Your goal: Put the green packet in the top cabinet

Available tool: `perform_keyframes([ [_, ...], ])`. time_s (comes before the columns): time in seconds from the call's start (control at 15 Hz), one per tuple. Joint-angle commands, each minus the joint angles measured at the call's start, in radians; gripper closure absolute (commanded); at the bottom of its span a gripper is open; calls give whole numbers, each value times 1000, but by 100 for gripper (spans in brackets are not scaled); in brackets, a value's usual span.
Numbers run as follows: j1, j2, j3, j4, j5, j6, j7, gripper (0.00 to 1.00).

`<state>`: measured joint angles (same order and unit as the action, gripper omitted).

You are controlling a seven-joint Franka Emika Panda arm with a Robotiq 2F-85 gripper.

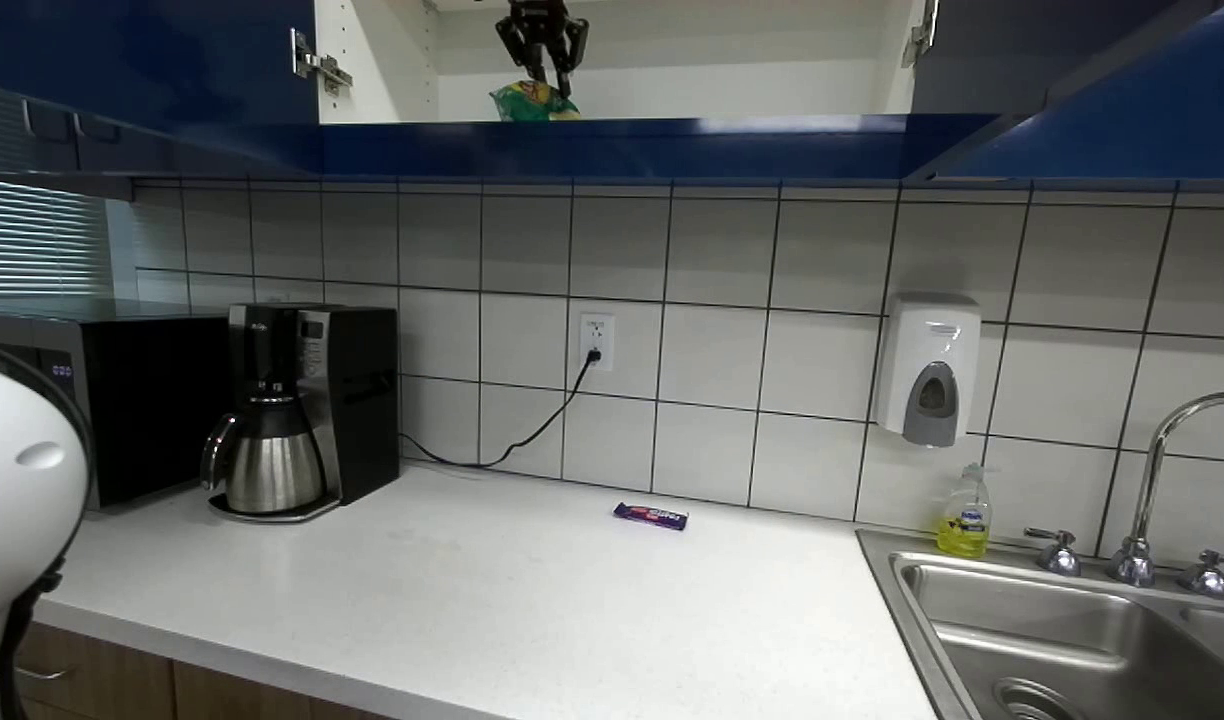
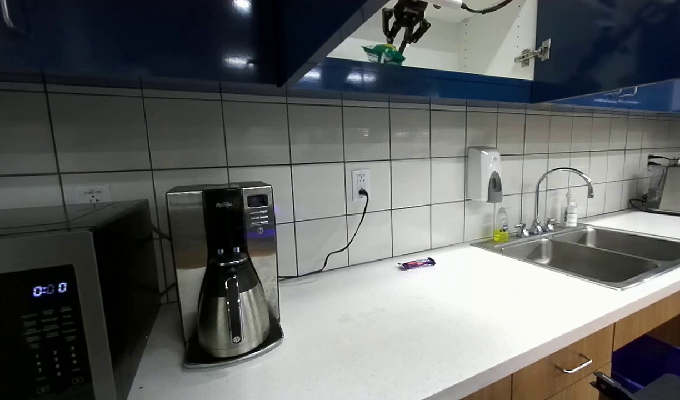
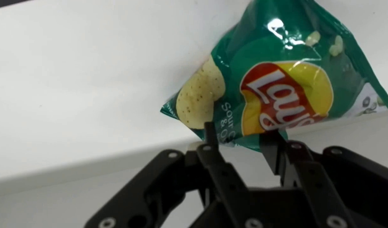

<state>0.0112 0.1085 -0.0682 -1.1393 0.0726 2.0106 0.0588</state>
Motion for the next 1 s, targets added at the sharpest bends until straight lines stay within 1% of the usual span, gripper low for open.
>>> perform_keyframes([
  [0.0,4,3,-3,25,-21,4,37,28],
  [0.2,3,-14,-2,15,-15,5,39,5],
  [0.27,2,-24,-2,7,-12,8,38,1],
  [0.67,-2,-101,-3,-48,6,10,28,0],
  [0.93,-2,-204,-8,-143,23,-2,18,0],
])
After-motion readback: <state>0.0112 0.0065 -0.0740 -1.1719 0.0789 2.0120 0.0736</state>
